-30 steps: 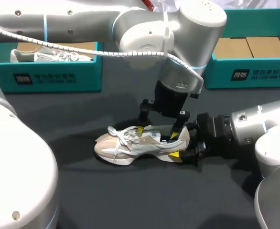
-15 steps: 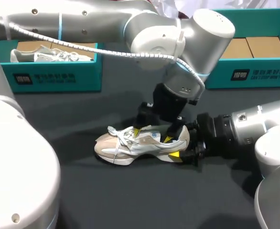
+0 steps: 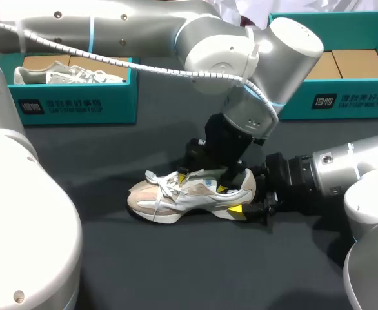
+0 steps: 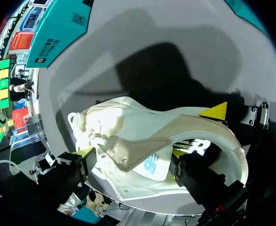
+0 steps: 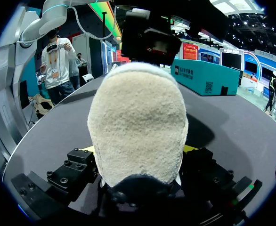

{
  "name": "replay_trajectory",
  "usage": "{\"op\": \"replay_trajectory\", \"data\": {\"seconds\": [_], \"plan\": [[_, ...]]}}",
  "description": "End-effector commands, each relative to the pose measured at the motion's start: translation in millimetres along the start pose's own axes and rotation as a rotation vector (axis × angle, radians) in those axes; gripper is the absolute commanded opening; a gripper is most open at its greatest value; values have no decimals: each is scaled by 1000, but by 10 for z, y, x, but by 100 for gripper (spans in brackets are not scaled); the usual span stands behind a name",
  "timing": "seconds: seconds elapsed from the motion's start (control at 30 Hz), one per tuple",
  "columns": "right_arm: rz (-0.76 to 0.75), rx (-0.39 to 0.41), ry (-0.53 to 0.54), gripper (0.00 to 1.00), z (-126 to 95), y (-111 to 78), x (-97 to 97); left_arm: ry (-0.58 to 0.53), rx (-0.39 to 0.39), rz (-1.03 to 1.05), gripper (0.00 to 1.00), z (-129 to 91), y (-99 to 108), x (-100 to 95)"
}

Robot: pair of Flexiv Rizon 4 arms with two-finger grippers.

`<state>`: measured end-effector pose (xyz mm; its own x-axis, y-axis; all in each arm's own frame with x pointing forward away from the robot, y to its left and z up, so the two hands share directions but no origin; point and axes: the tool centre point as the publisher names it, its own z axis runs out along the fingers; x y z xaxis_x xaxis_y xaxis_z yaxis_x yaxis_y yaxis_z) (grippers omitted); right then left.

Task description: Take the shoe out of the shoebox, open the shoe tongue, remove and reinsert the insole, then place the shoe into the shoebox

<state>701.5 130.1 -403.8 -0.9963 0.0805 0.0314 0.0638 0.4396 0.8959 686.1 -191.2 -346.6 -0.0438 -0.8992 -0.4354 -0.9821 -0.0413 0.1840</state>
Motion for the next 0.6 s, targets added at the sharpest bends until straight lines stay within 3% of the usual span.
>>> {"op": "replay_trajectory", "data": {"seconds": [0.03,0.23,0.6], "plan": [[1,4,-1,0,7,7,16,-2,9,-5,82,-17,21,-50],[1,4,-1,0,7,7,16,-7,18,-12,73,-61,56,-137],[1,4,-1,0,7,7,16,15,29,-10,65,-183,100,-253]]}}
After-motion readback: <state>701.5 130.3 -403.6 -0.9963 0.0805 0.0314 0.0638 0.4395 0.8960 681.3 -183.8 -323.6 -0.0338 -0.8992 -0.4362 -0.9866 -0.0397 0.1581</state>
